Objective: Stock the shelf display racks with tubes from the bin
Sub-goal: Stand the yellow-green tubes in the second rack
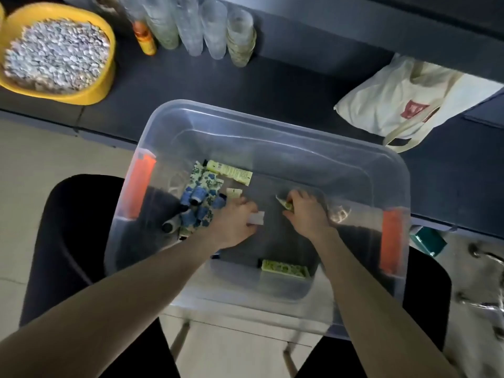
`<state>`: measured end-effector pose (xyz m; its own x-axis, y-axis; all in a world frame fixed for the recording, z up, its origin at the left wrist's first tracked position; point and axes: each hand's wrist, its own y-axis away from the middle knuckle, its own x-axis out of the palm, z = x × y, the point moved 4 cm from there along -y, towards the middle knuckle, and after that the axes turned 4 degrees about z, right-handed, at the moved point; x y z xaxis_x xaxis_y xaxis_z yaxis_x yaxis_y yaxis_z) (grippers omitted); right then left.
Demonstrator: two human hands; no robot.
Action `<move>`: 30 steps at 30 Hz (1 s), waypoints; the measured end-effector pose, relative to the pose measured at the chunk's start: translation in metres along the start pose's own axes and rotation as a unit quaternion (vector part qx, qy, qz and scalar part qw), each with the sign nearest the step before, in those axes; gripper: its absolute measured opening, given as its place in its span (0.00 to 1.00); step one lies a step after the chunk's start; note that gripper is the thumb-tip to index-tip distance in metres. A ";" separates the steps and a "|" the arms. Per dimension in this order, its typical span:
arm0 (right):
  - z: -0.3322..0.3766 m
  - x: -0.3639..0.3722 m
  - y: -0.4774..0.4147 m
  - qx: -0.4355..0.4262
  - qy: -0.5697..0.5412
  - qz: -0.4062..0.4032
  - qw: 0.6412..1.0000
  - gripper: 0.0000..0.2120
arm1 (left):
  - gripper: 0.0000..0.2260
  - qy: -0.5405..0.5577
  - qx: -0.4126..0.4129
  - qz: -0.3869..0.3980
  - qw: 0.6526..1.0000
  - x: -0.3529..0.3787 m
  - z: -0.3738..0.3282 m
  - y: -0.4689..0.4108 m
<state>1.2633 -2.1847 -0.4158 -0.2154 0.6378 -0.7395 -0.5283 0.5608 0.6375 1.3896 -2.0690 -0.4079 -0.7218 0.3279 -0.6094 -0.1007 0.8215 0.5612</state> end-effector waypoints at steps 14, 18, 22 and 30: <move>-0.015 0.003 0.019 0.085 -0.250 0.090 0.960 0.10 | 0.20 -0.130 0.068 0.302 0.942 0.069 -0.047 0.000; -0.003 -0.017 0.025 0.080 -0.360 0.068 0.927 0.04 | 0.15 -0.041 0.049 0.271 0.960 0.022 -0.042 0.010; 0.017 -0.057 0.043 0.051 -0.458 0.043 0.887 0.11 | 0.12 0.081 0.060 0.203 0.974 -0.043 -0.033 0.027; 0.065 -0.160 0.099 -0.116 -0.525 -0.051 0.841 0.06 | 0.08 0.241 0.114 -0.039 0.963 -0.169 -0.066 0.075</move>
<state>1.2986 -2.1964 -0.2204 0.6213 0.7757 -0.1105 -0.6723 0.6002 0.4332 1.4589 -2.0942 -0.2256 -0.9576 0.0509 -0.2836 -0.0550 0.9340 0.3531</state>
